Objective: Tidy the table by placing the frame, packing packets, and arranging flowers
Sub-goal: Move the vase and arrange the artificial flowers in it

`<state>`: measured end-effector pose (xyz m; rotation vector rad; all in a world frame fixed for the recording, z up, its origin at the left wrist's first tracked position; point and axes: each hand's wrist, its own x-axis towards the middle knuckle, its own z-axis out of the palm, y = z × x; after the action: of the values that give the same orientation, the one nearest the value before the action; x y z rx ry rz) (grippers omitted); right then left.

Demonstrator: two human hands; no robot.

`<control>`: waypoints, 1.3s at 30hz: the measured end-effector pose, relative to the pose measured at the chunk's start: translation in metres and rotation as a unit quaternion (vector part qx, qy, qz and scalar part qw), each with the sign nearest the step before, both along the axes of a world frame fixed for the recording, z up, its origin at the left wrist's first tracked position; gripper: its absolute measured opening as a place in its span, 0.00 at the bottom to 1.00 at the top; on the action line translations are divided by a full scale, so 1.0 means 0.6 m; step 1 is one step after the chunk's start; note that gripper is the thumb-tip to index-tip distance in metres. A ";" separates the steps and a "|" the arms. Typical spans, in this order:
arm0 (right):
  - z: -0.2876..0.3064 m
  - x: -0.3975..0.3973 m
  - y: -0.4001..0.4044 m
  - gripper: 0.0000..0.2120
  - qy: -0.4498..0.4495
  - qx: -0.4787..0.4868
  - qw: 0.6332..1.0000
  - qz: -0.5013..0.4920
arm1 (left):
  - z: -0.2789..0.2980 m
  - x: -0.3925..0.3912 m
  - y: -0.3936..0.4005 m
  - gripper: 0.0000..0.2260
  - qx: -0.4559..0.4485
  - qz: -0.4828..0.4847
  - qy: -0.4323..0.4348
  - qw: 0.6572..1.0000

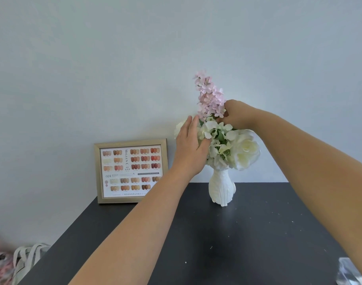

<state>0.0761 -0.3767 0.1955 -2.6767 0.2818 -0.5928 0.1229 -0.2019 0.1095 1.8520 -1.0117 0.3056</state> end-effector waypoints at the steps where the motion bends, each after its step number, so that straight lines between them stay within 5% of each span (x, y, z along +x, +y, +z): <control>1: 0.002 0.000 0.001 0.15 0.015 -0.007 1.000 -0.004 | 0.002 -0.002 0.001 0.30 -0.016 -0.011 0.000 1.000; 8: -0.008 -0.001 -0.002 0.13 0.039 0.000 0.999 0.001 | 0.006 -0.003 0.023 0.33 -0.099 -0.082 0.083 0.988; 11: 0.001 -0.021 -0.025 0.04 0.022 0.114 0.993 0.008 | 0.004 0.017 0.037 0.29 -0.153 -0.060 0.117 0.979; 13: 0.008 -0.042 -0.050 0.15 -0.026 0.230 0.972 0.034 | 0.002 0.045 0.046 0.27 -0.168 -0.019 0.146 0.975; 17: -0.005 -0.065 -0.088 0.12 -0.198 0.283 0.937 -0.058 | -0.006 0.103 0.046 0.24 -0.137 0.031 0.312 0.940; 19: -0.026 -0.068 -0.094 0.09 -0.168 0.281 0.938 -0.117 | -0.008 0.119 0.038 0.26 -0.129 0.009 0.402 0.906; 21: -0.049 -0.072 -0.089 0.20 -0.054 0.307 0.944 -0.108 | -0.004 0.127 0.027 0.26 -0.114 -0.031 0.435 0.893; 24: -0.073 -0.068 -0.080 0.28 -0.017 0.335 0.938 -0.082 | 0.008 0.124 0.011 0.20 -0.106 -0.088 0.422 0.896; 29: -0.080 -0.053 -0.070 0.13 -0.164 0.291 0.940 -0.077 | 0.017 0.102 -0.009 0.20 -0.094 -0.113 0.384 0.912; 35: -0.080 -0.050 -0.053 0.04 -0.142 0.270 0.947 -0.104 | 0.015 0.075 -0.026 0.23 -0.101 -0.054 0.350 0.930; 39: -0.077 -0.060 -0.051 0.04 -0.131 0.276 0.946 -0.104 | 0.019 0.057 -0.030 0.24 -0.085 -0.002 0.253 0.964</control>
<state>0.0401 -0.4074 0.1492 -2.0191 0.5663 -0.7898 0.1573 -0.2201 0.1209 1.6512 -0.6139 -0.0838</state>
